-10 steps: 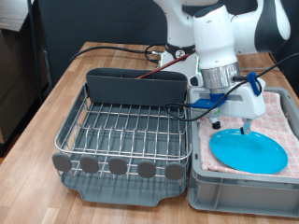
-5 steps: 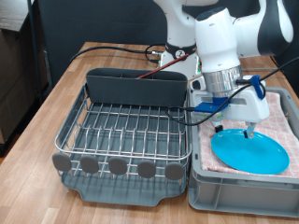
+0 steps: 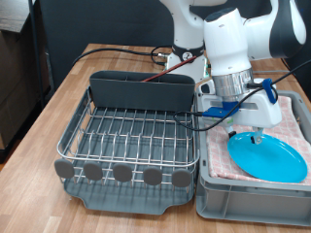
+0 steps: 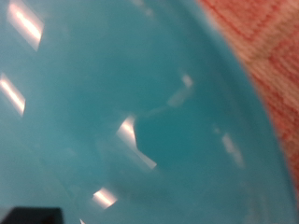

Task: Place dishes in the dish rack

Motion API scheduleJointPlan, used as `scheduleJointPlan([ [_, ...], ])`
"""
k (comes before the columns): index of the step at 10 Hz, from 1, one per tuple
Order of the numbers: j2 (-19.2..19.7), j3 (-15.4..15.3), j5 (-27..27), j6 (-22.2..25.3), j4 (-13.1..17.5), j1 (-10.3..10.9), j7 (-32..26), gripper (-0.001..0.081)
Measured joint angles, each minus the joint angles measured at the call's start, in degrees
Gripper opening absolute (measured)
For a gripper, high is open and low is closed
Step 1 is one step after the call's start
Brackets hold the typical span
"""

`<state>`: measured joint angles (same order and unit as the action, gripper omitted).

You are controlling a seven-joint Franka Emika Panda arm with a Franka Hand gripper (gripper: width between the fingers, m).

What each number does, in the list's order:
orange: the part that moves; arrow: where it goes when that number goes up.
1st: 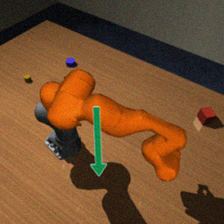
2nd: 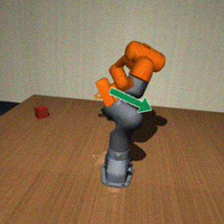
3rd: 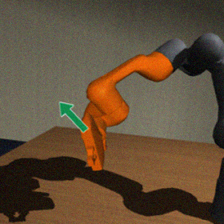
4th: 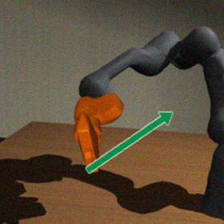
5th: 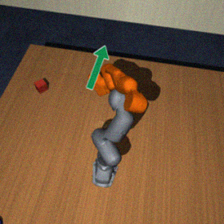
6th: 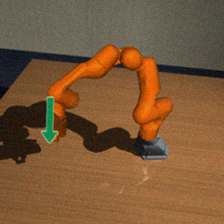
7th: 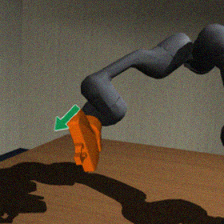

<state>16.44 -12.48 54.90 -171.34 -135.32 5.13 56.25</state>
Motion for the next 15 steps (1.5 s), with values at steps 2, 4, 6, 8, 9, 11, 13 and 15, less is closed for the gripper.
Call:
scheduleJointPlan([
  [2, 0.02, -0.19, 0.12, -0.22, -0.02, 0.01, 0.02, 0.0296],
  [4, 0.03, -0.25, 0.12, -0.37, -0.03, 0.02, 0.00, 0.0114],
  [6, 0.00, -0.55, 0.13, -0.43, -0.04, -0.07, -1.25, 0.0054],
  [8, -0.31, -0.47, -0.13, 0.47, -0.08, -0.09, -1.83, 0.0054],
  [9, -0.56, -0.34, -0.59, 0.76, -0.17, -0.06, -1.85, 0.0054],
  [11, -1.30, 0.52, -3.31, 2.24, -0.35, 0.03, -1.41, 0.0054],
  [13, -3.31, 3.12, -10.73, 5.13, -0.98, 0.95, 3.67, 0.0051],
  [15, -6.12, 6.41, -20.08, 8.33, -2.02, 2.33, 11.82, 0.0029],
])
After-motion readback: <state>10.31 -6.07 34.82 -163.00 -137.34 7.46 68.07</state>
